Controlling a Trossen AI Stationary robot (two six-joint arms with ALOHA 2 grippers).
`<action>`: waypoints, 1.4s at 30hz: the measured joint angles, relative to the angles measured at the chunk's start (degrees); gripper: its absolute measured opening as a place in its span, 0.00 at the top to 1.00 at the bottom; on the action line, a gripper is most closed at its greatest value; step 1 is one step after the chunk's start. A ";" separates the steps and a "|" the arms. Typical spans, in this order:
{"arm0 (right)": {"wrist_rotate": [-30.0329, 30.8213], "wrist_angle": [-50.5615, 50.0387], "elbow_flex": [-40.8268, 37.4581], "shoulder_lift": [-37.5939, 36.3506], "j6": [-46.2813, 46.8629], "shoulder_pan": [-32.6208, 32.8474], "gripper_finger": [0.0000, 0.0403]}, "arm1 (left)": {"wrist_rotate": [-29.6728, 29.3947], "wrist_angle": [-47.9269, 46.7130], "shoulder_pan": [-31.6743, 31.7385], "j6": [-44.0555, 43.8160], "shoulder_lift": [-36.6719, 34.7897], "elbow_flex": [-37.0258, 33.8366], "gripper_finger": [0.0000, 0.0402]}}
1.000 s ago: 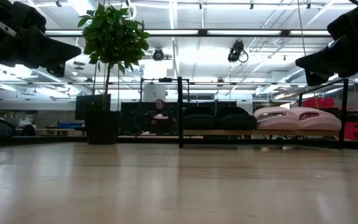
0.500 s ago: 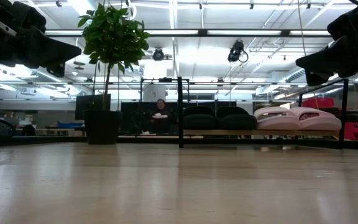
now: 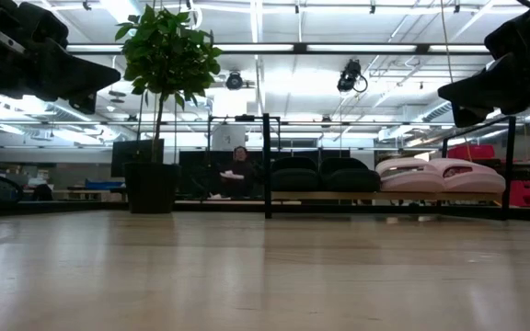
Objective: Pick and place slides into the shelf
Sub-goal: Return to Home Position
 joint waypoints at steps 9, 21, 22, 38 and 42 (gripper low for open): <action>0.00 0.00 0.00 0.00 0.00 0.00 0.97 | 0.02 0.09 0.00 0.00 0.00 0.00 0.93; 0.00 -0.01 0.00 0.00 0.00 0.00 0.97 | 0.04 0.11 0.00 0.02 0.00 0.00 0.94; 0.01 0.00 0.00 0.00 0.00 0.01 0.97 | 0.04 0.11 0.00 0.00 0.00 0.00 0.93; 0.01 -0.01 0.00 0.00 0.00 0.00 0.96 | 0.07 0.11 0.00 0.00 0.00 0.00 0.95; 0.00 0.00 0.00 0.00 0.00 0.02 0.96 | 0.05 0.11 0.00 0.01 0.00 0.00 0.95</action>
